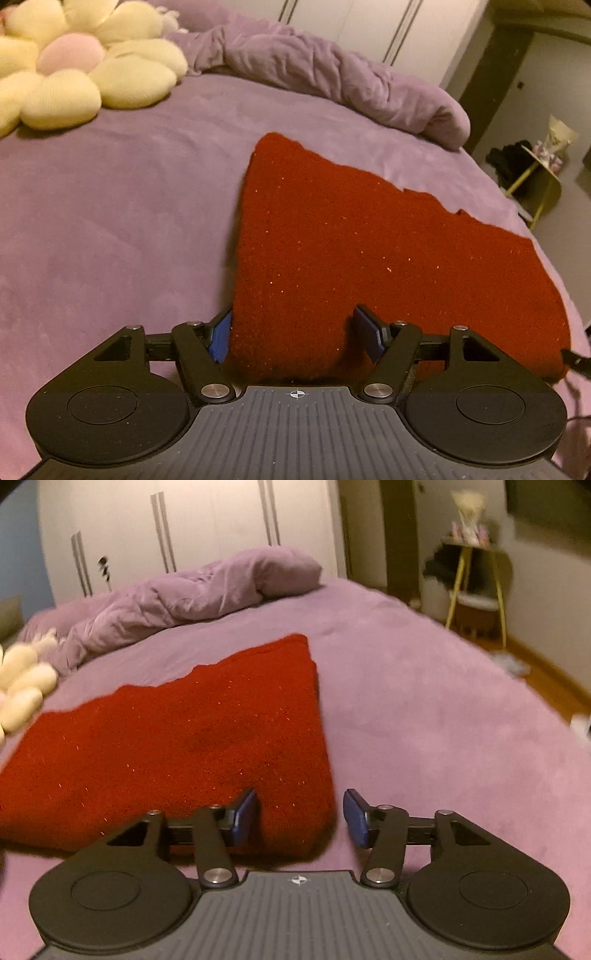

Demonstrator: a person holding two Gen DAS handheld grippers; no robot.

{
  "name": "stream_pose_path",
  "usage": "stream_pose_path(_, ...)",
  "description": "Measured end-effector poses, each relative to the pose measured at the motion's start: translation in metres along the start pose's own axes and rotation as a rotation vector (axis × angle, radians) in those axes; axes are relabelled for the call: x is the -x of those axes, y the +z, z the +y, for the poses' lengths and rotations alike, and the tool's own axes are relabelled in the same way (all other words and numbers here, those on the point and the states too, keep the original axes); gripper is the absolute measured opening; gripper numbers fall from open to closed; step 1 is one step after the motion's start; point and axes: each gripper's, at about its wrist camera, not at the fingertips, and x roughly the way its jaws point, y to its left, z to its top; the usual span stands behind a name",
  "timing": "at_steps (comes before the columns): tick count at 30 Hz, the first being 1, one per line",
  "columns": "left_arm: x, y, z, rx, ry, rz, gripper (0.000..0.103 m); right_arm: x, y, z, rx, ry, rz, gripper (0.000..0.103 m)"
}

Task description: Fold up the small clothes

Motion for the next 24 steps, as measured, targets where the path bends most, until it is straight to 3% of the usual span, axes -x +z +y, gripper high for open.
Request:
stream_pose_path(2,-0.003,0.002,0.000,0.001,0.012,0.009,0.062,0.001,-0.004,-0.001,-0.025,0.034,0.024,0.051)
stream_pose_path(4,-0.003,0.002,-0.001,-0.010,0.058,0.007,0.041,-0.004,0.000,0.003,-0.012,0.057,0.031,0.026)
stream_pose_path(7,0.001,0.005,0.003,-0.004,0.062,-0.014,0.020,0.013,0.000,0.012,0.032,0.083,-0.020,0.014)
stream_pose_path(10,0.003,0.007,0.006,-0.003,0.080,-0.027,0.020,0.016,0.000,0.000,-0.024,0.121,-0.078,0.014)
stream_pose_path(14,0.000,0.005,0.015,0.033,0.086,-0.011,0.025,-0.001,-0.012,-0.002,0.106,-0.131,-0.022,0.011)
stream_pose_path(16,-0.001,0.004,0.014,0.016,0.102,-0.004,0.033,-0.003,-0.014,-0.005,0.094,-0.196,0.014,0.011)
stream_pose_path(21,-0.002,0.003,0.006,-0.042,0.134,0.003,0.039,0.019,-0.012,0.007,0.122,-0.165,-0.068,0.011)
stream_pose_path(24,-0.003,0.002,0.001,-0.046,0.146,0.006,0.040,0.024,-0.010,0.026,0.156,-0.103,-0.109,0.011)
